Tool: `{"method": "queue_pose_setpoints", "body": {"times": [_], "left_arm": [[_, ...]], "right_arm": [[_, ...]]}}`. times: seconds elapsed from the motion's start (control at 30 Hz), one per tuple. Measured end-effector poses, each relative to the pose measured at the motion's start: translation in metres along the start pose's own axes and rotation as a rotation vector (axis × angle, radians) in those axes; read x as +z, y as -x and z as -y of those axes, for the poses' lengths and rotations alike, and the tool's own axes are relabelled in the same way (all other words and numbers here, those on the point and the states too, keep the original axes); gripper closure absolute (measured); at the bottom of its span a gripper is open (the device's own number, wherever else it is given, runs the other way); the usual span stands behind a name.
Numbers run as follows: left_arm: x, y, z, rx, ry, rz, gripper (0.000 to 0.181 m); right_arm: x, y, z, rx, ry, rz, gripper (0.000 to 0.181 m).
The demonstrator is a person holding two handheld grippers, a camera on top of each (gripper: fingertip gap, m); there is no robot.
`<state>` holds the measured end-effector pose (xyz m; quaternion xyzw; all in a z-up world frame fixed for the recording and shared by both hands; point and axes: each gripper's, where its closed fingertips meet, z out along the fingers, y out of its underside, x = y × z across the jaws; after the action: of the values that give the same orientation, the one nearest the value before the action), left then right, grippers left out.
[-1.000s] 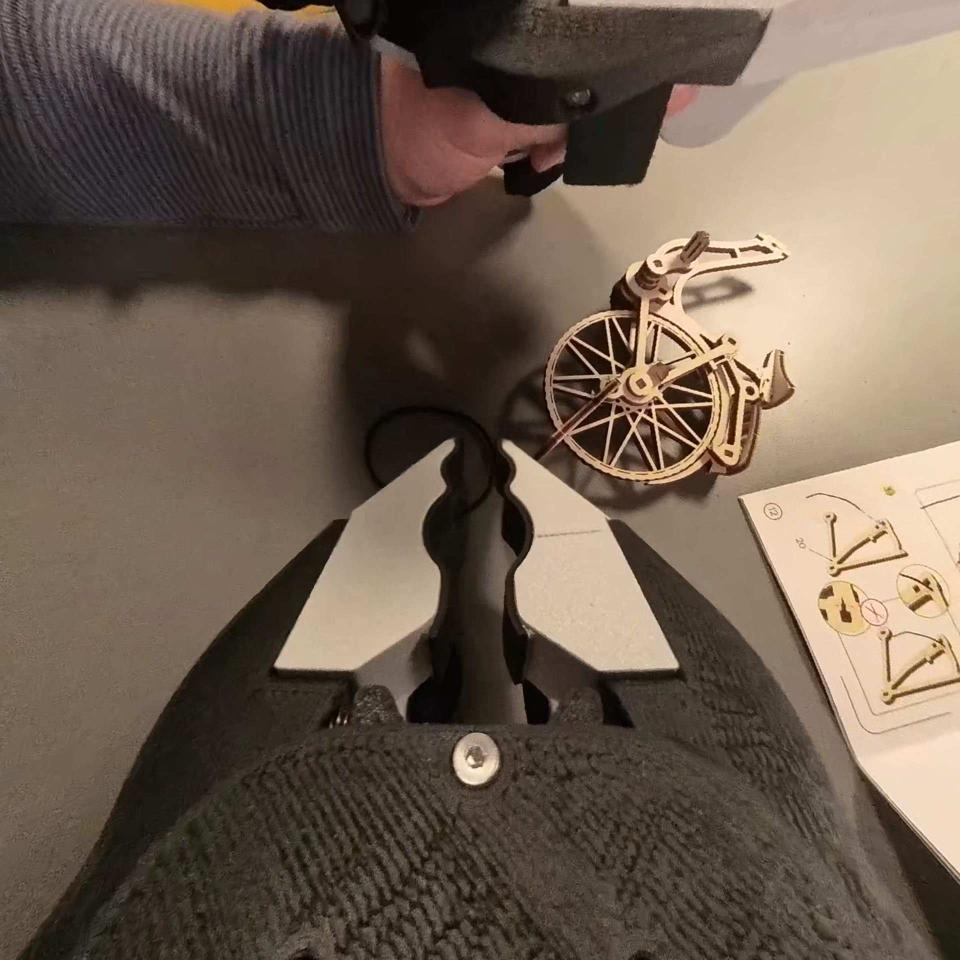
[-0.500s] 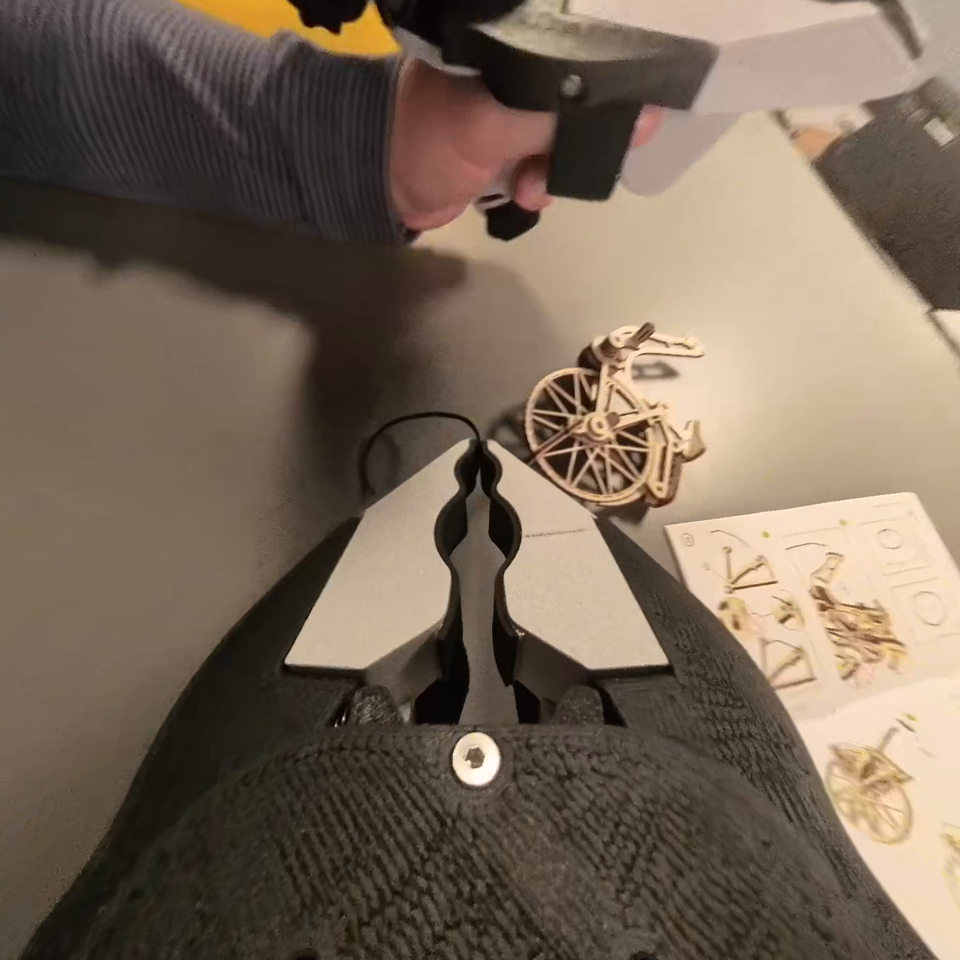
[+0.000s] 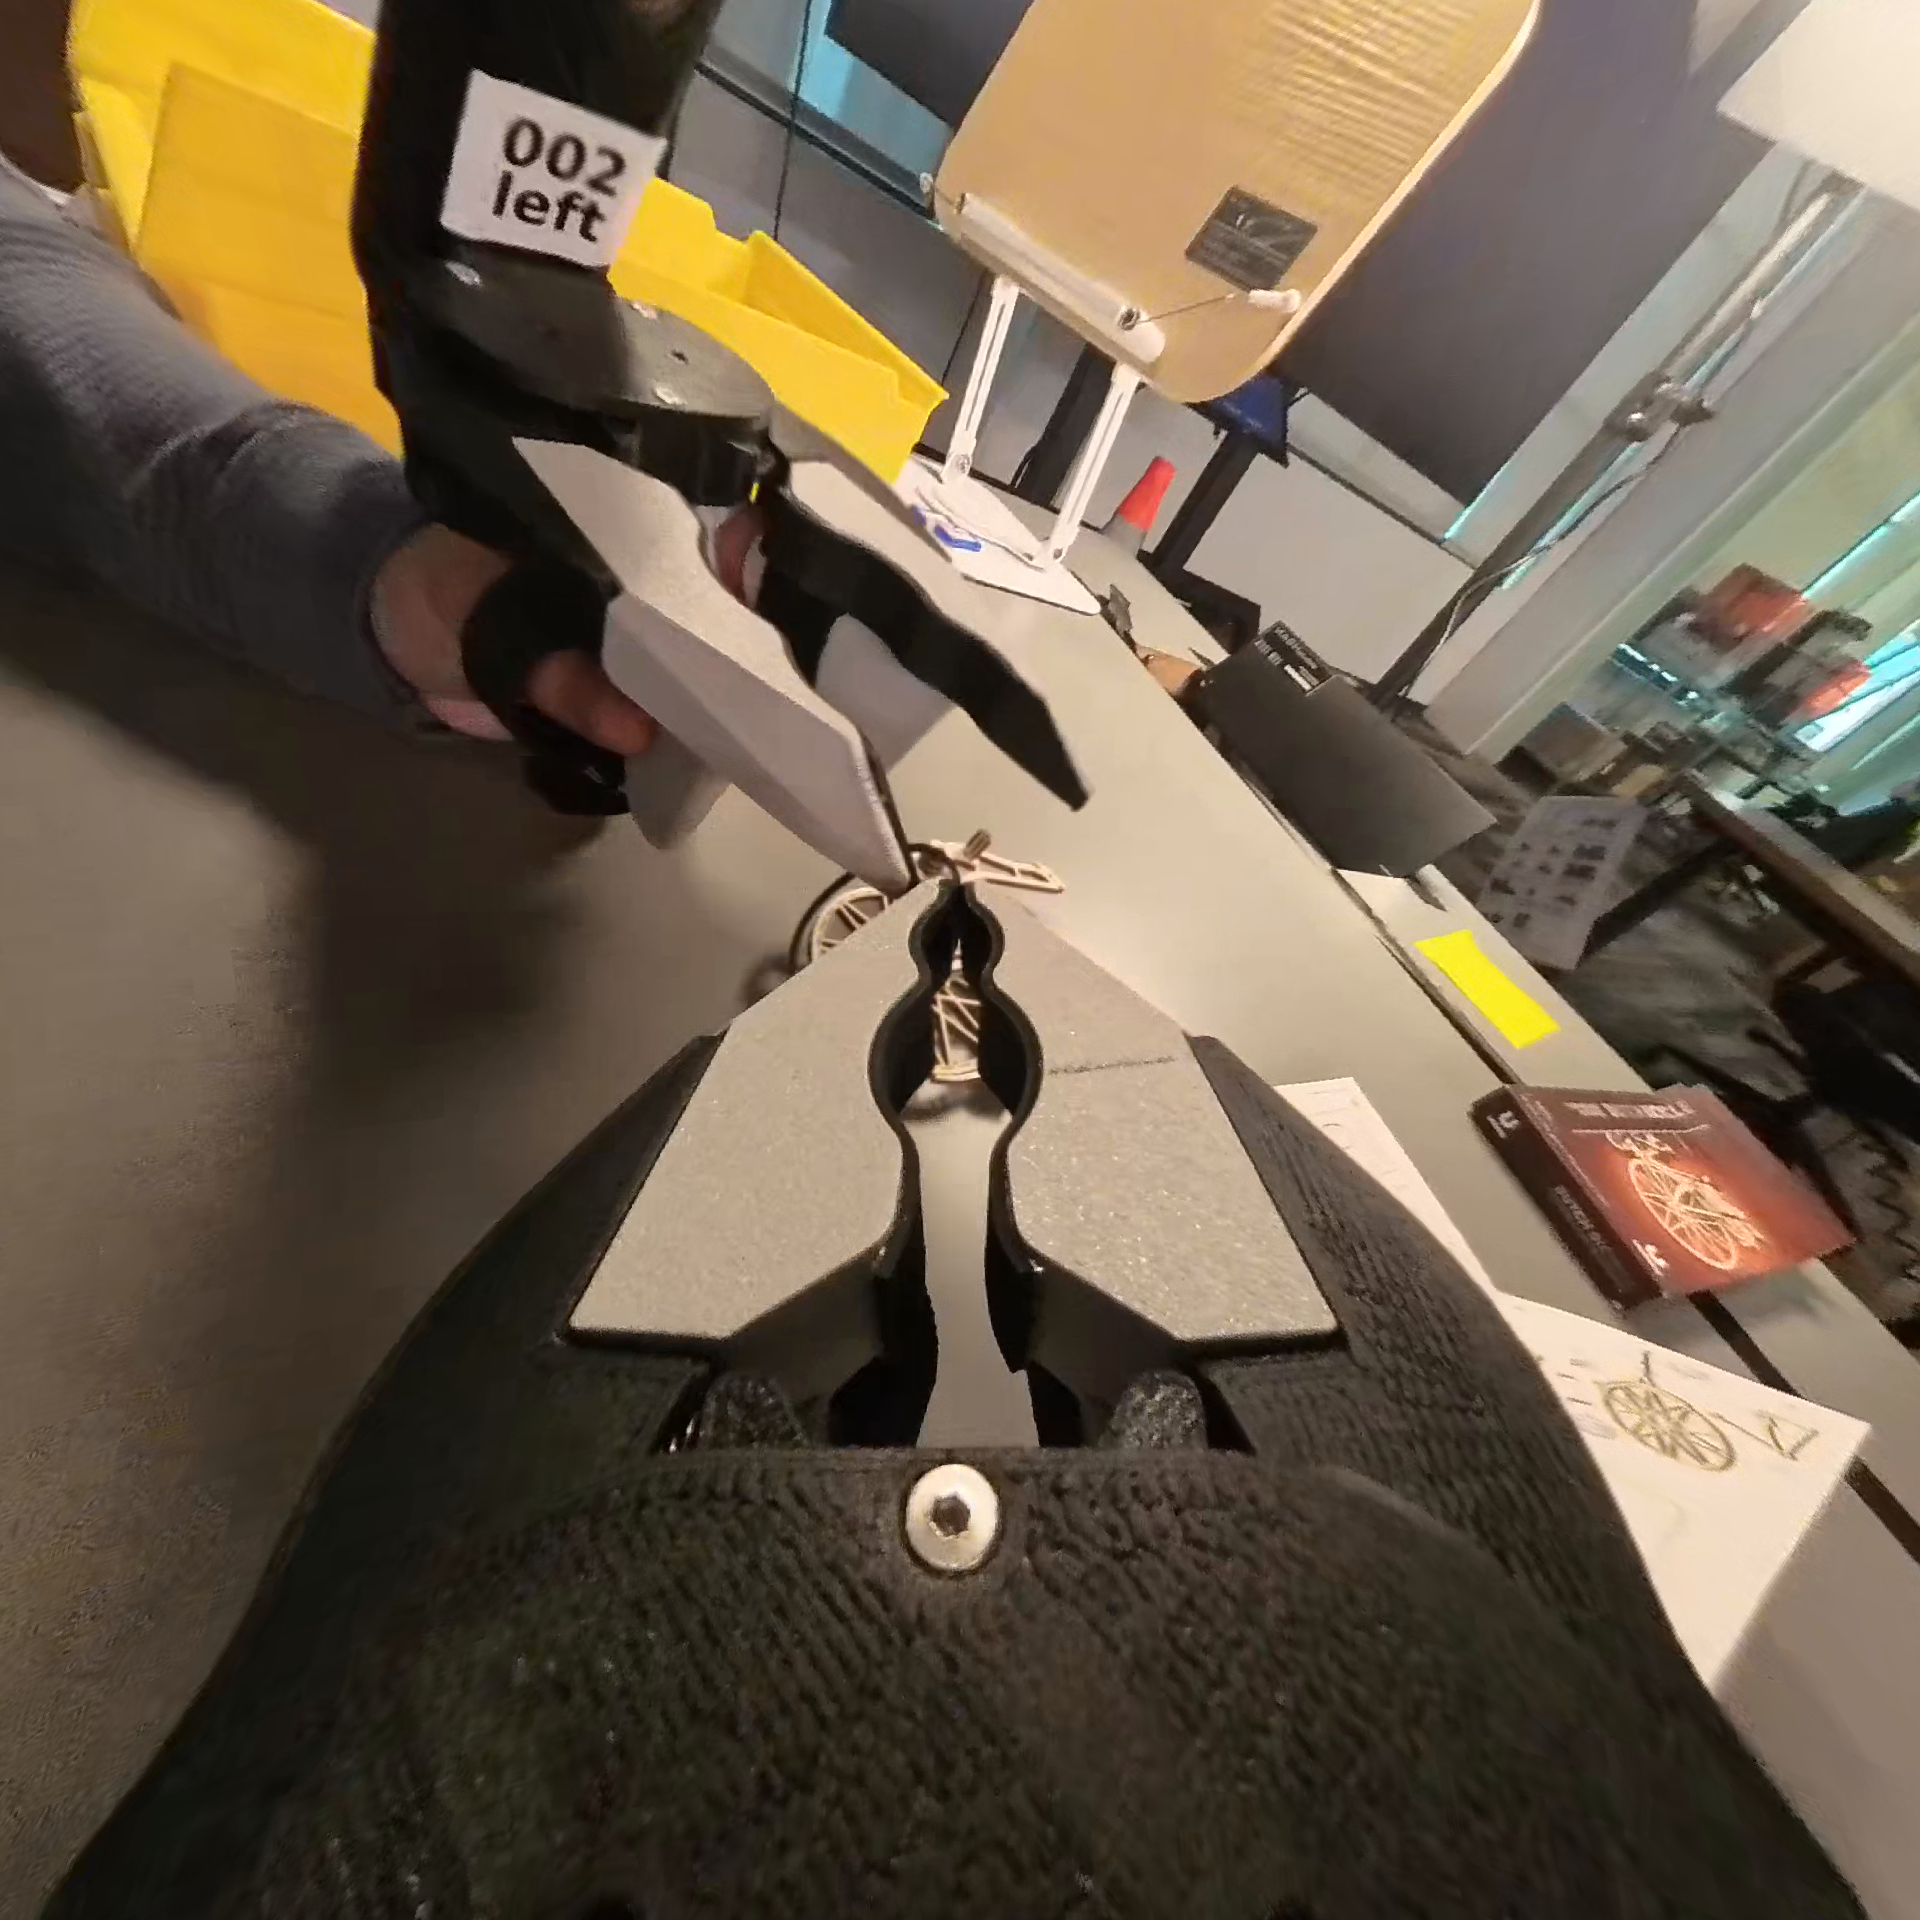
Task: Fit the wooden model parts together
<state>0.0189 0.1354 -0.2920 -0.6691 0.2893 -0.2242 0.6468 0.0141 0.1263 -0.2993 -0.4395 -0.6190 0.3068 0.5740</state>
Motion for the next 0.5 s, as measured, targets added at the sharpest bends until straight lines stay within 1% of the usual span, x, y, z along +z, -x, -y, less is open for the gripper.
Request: {"method": "queue_pose_setpoints", "body": {"times": [0.13,0.3,0.37,0.4,0.5], "left_arm": [[-0.001,0.000,-0.004,-0.013,0.024,-0.020,0.141],[-0.002,-0.011,-0.004,-0.012,0.018,-0.111,0.152],[-0.004,-0.015,-0.002,0.019,-0.001,-0.126,0.163],[-0.004,-0.015,-0.001,0.051,-0.010,-0.111,0.166],[-0.002,-0.023,-0.003,0.121,0.000,-0.120,0.167]], "right_arm": [[-0.004,-0.004,0.005,0.011,-0.037,-0.011,0.181],[-0.010,-0.006,0.010,0.001,-0.071,-0.004,0.181],[-0.012,-0.007,0.014,-0.007,-0.088,-0.004,0.181],[-0.013,-0.007,0.015,-0.014,-0.093,-0.007,0.181],[-0.016,-0.007,0.019,-0.028,-0.106,-0.010,0.181]]}}
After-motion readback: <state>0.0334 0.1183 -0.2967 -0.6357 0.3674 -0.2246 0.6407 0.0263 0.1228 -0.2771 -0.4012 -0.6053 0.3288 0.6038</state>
